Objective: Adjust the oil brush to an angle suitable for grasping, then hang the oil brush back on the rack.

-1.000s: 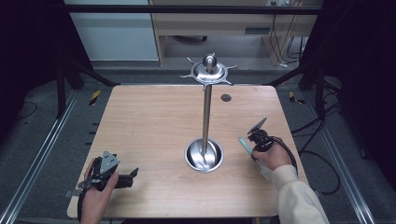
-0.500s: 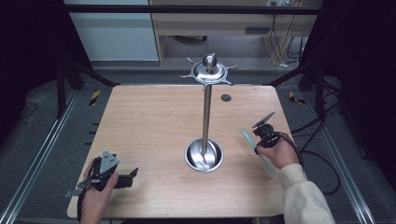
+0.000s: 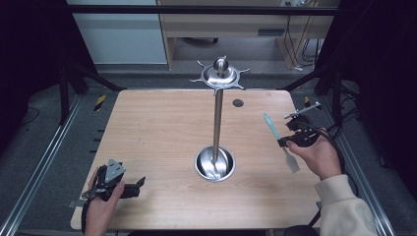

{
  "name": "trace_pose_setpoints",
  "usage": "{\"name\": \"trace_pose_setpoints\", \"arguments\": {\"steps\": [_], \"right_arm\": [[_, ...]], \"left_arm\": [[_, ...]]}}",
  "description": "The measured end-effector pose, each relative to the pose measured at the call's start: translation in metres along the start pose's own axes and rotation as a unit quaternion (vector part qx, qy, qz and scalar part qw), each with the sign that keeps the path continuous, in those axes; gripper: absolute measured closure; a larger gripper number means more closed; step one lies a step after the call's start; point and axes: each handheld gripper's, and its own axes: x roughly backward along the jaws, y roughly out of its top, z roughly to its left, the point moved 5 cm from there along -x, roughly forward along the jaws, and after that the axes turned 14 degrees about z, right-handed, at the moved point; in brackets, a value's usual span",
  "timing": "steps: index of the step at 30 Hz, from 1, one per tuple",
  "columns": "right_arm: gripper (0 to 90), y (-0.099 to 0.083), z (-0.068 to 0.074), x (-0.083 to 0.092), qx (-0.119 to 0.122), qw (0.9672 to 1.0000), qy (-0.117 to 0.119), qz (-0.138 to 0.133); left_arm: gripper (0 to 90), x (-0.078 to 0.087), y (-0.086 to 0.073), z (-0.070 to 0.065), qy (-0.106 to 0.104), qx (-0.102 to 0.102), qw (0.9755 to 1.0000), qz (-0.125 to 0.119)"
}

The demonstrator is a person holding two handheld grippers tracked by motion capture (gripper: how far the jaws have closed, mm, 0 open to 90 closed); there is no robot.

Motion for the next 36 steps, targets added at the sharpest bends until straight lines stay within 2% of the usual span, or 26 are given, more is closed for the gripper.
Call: {"name": "trace_pose_setpoints", "arguments": {"steps": [8, 11, 18, 20, 22, 25, 27, 29, 31, 32, 34, 35, 36], "right_arm": [[82.1, -0.002, 0.001, 0.024, 0.006, 0.9991, 0.005, -0.043], [82.1, -0.003, 0.002, 0.03, 0.008, 0.9987, 0.005, -0.051], [82.1, -0.006, 0.008, 0.047, 0.014, 0.9964, 0.004, -0.084], [82.1, -0.009, 0.009, 0.053, 0.019, 0.9951, 0.006, -0.097], [82.1, -0.011, 0.01, 0.061, 0.023, 0.9919, 0.012, -0.125], [82.1, -0.013, 0.012, 0.068, 0.025, 0.9886, 0.021, -0.147], [82.1, -0.014, 0.012, 0.07, 0.025, 0.9879, 0.022, -0.152], [82.1, -0.016, 0.016, 0.076, 0.028, 0.9847, 0.026, -0.17], [82.1, -0.017, 0.017, 0.078, 0.029, 0.9839, 0.029, -0.174], [82.1, -0.02, 0.02, 0.082, 0.034, 0.9818, 0.033, -0.184], [82.1, -0.021, 0.021, 0.083, 0.035, 0.9812, 0.033, -0.187], [82.1, -0.023, 0.023, 0.087, 0.039, 0.9786, 0.037, -0.199], [82.1, -0.023, 0.023, 0.087, 0.039, 0.9786, 0.037, -0.199]], "left_arm": [[3.1, -0.001, 0.001, -0.001, -0.001, 0.002, 1.0, -0.001], [3.1, -0.001, 0.0, -0.001, 0.0, 0.0, 1.0, 0.001], [3.1, -0.002, 0.0, 0.0, -0.001, 0.002, 1.0, 0.005], [3.1, -0.001, 0.0, 0.0, 0.001, 0.002, 1.0, 0.002], [3.1, -0.001, -0.001, 0.001, 0.001, 0.004, 1.0, 0.001], [3.1, -0.001, -0.001, 0.002, 0.001, 0.005, 1.0, 0.002], [3.0, 0.0, -0.001, 0.002, 0.002, 0.006, 1.0, 0.001], [3.0, 0.0, -0.001, 0.002, 0.002, 0.005, 1.0, 0.001], [3.1, 0.0, -0.001, 0.002, 0.003, 0.004, 1.0, 0.001], [3.1, 0.0, -0.001, 0.001, 0.004, 0.004, 1.0, 0.003], [3.1, 0.001, -0.002, 0.001, 0.004, 0.004, 1.0, 0.002], [3.1, 0.001, -0.002, 0.001, 0.005, 0.004, 1.0, 0.001], [3.1, 0.001, -0.002, 0.001, 0.005, 0.004, 1.0, 0.001]]}}
